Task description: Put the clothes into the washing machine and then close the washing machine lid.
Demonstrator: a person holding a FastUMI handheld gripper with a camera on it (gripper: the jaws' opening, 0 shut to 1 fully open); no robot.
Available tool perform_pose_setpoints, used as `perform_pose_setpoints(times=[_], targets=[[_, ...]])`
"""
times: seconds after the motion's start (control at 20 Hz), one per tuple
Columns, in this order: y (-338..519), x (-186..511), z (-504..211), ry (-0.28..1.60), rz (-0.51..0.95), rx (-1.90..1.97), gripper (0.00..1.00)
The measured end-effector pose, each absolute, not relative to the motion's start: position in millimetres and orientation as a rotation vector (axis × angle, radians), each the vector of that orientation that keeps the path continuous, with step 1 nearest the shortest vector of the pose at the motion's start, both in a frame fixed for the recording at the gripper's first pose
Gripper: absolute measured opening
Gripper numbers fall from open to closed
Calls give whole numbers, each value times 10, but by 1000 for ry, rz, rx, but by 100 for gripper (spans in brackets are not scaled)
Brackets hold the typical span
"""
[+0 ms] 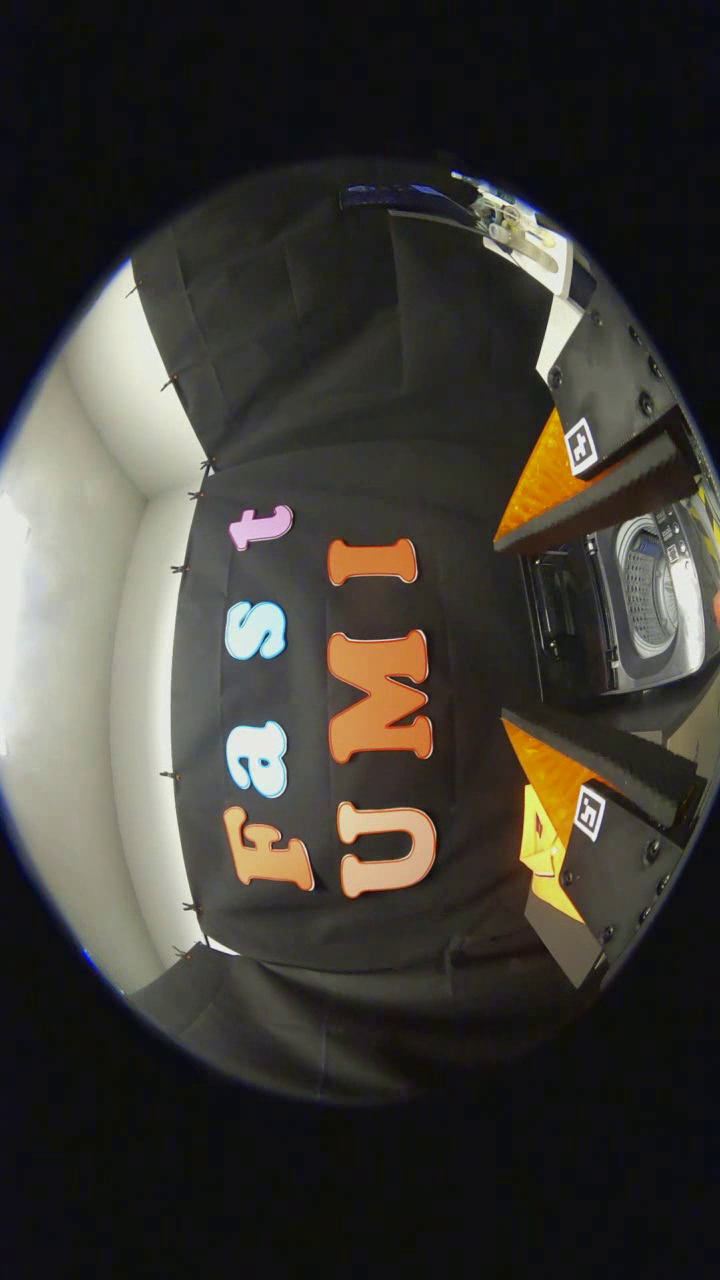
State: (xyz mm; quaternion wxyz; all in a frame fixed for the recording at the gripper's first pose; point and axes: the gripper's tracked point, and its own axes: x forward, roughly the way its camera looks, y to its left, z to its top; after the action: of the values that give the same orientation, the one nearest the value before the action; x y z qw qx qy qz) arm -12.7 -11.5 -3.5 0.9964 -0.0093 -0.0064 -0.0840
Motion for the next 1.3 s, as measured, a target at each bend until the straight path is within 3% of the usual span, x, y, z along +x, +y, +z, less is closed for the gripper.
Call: perform_pose_setpoints(times=[0.45, 0.6, 0.75, 1.15, 1.3], targets=[[230, 42, -159, 51, -90, -10, 97], [615, 289, -250, 120, 8, -5, 98], [1342, 506, -309, 168, 205, 69, 98], [2487, 1027, -1295, 464, 408, 155, 98], [2566, 1103, -1815, 616, 377, 89, 98]])
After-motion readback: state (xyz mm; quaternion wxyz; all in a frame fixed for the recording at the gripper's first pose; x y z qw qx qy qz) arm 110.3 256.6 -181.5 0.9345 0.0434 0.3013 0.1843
